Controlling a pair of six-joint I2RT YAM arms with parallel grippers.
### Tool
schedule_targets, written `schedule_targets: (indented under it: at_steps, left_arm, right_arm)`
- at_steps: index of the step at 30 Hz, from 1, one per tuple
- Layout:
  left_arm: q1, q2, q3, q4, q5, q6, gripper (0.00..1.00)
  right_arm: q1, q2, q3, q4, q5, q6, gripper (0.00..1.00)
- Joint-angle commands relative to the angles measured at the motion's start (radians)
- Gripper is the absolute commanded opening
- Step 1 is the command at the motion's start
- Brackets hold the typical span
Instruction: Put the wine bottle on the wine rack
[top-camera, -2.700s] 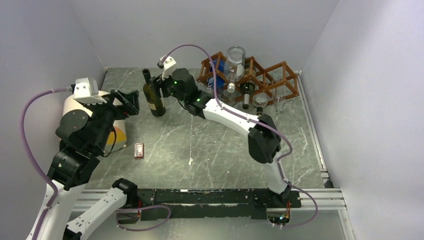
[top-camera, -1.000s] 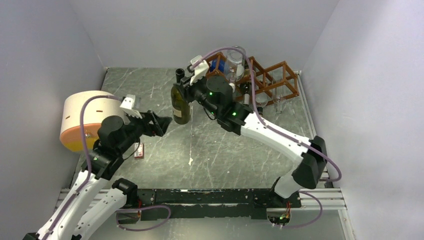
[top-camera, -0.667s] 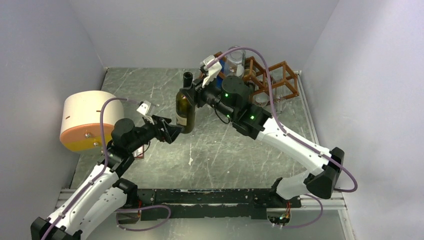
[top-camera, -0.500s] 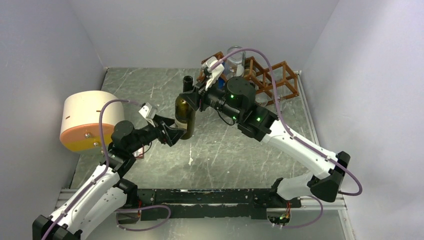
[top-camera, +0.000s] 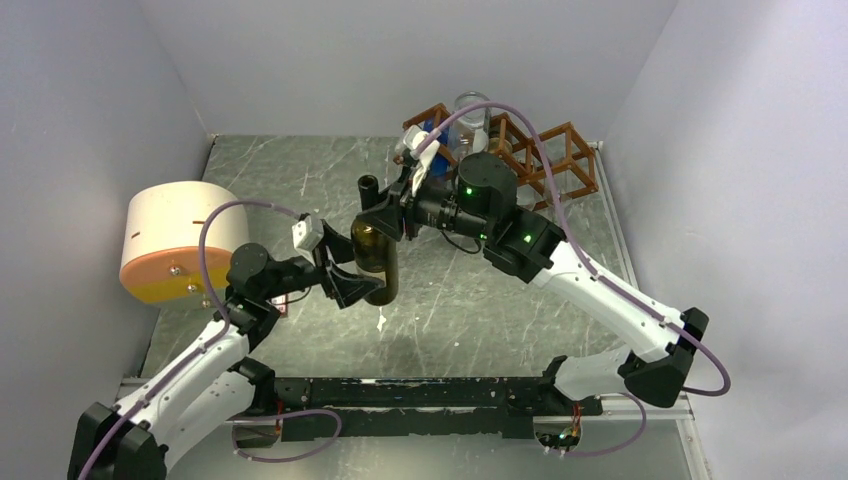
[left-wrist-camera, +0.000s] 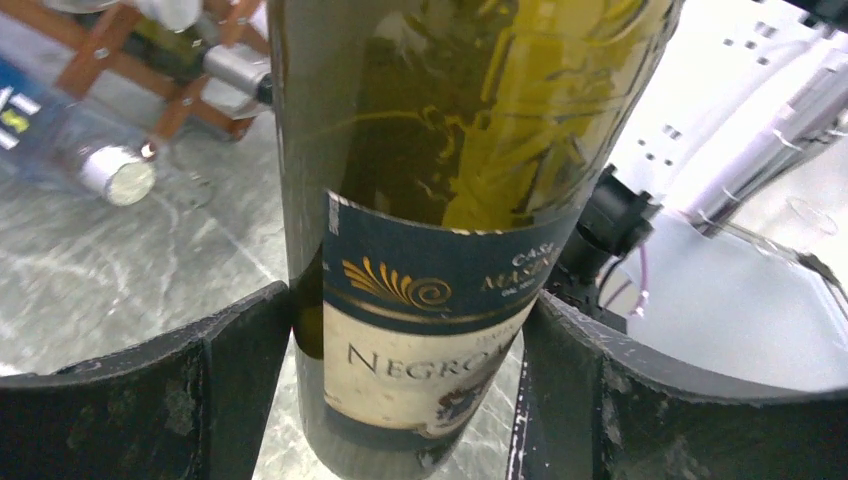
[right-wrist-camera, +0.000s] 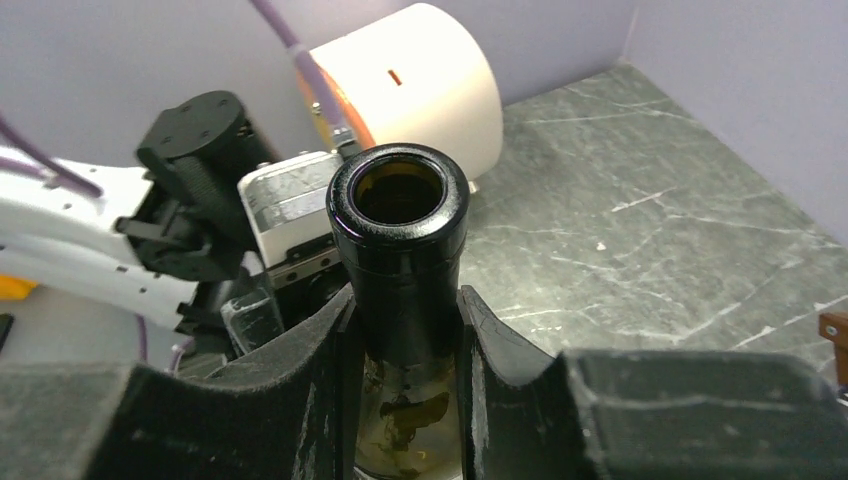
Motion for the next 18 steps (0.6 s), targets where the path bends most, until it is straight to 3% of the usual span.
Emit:
schedule_targets:
  at_steps: [1, 4, 7, 11, 15, 18]
  left_arm:
    - [-0.008, 0.069, -0.027, 0.323, 0.196, -0.056, 0.89]
    - [-0.026, 0.148, -0.051, 0.537, 0.262, -0.151, 0.91]
    - [-0.053, 0.22, -0.049, 0.652, 0.307, -0.191, 0.91]
    - [-0.068, 0.259, -0.052, 0.752, 0.319, -0.212, 0.83]
    - [-0.076, 0.247, -0.042, 0.736, 0.311, -0.162, 0.69]
    - [-0.087, 0.228, -0.009, 0.628, 0.298, -0.074, 0.48]
  right_arm:
    - [0.002, -0.078, 0.025, 0.116, -0.12, 0.017, 0.0]
    - [0.002, -0.105, -0.016, 0.16, -0.156, 0.029, 0.0]
    - [0.003, -0.134, -0.058, 0.218, -0.189, 0.042, 0.0]
    - [0.002, -0.159, -0.079, 0.235, -0.226, 0.039, 0.0]
    - [0.002, -0.174, -0.085, 0.231, -0.227, 0.041, 0.0]
    - [0.003, -0.181, -0.084, 0.217, -0.217, 0.046, 0.0]
